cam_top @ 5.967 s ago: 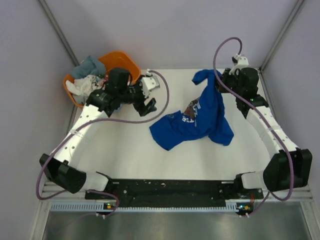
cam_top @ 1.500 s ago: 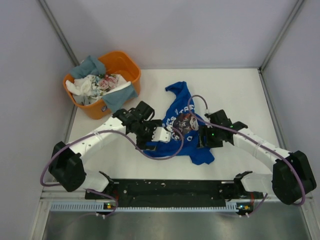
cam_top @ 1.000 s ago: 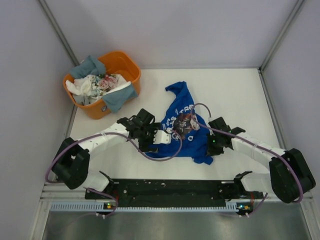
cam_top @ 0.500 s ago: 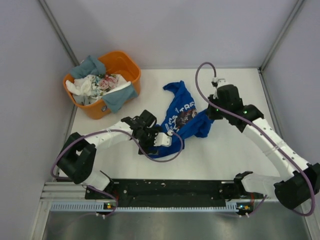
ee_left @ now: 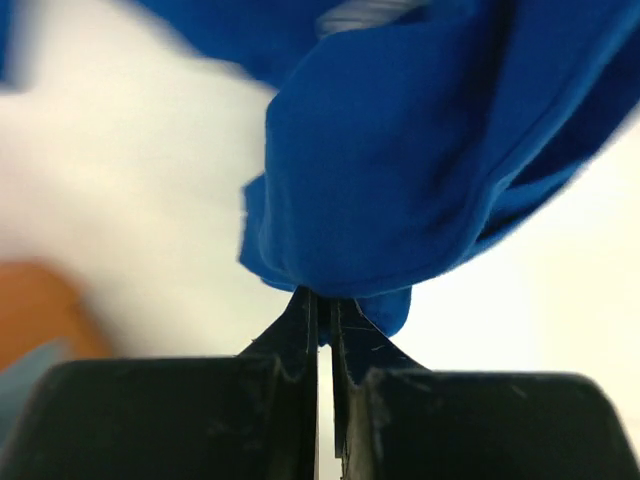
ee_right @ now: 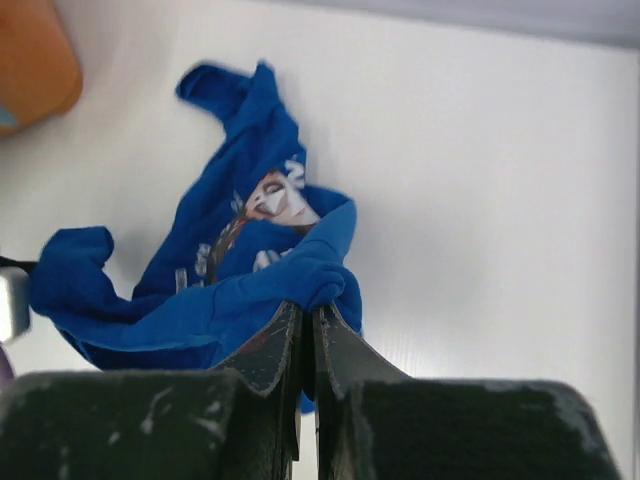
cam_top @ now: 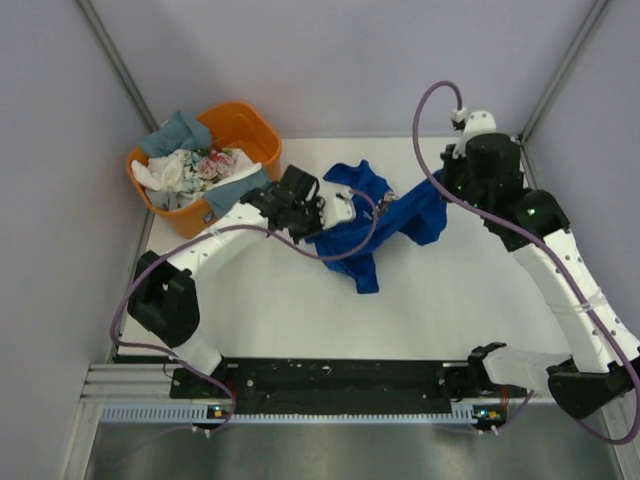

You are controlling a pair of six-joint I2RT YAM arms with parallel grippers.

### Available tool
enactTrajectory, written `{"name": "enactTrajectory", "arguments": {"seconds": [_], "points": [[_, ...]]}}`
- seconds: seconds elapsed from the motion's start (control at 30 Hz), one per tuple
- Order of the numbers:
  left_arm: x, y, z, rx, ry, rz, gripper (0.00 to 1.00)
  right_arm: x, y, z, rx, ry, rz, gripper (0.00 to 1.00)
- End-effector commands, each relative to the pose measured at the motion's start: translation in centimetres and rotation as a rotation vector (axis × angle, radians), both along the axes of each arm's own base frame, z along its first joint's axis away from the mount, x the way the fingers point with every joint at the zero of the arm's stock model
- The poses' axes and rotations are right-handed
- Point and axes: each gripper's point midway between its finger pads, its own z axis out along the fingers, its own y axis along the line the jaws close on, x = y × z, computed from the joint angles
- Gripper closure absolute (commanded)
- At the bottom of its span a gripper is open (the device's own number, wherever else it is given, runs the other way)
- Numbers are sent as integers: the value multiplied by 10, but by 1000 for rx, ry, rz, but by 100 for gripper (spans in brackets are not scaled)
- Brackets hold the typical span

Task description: Fold and stack the t-shirts

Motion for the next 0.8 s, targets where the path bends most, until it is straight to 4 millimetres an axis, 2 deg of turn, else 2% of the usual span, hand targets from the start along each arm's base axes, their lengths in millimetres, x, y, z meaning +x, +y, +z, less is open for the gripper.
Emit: {"name": "enactTrajectory", "arguments": {"seconds": [0.0,0.07,0.13,0.23,0.27,0.33,0.47,0.63,0.77], "points": [[102,32,131,-117,-366,326,100,25,-45,89,-11,-224,-135,100],[113,39,182,-153,-488,326,100,33,-65,122,13,-285,-181,100],[111,44,224,-182,-586,312,100,33,-78,151,10,-351,-216,100],[100,50,277,-215,-657,305,100,20,-78,199,17,-464,-185,100],[98,60,293,-200,-696,331,100,15,-78,212,1,-497,-161,100],[89,68,314,-195,-734,324,100,0,-78,237,3,-563,-133,100],[58,77,345,-233,-747,297,100,-37,-90,269,-11,-667,-138,100],[8,66,360,-341,-657,166,100,-87,-88,295,8,-776,-58,100],[-36,63,383,-449,-619,89,100,-131,-79,315,47,-868,42,100]]}}
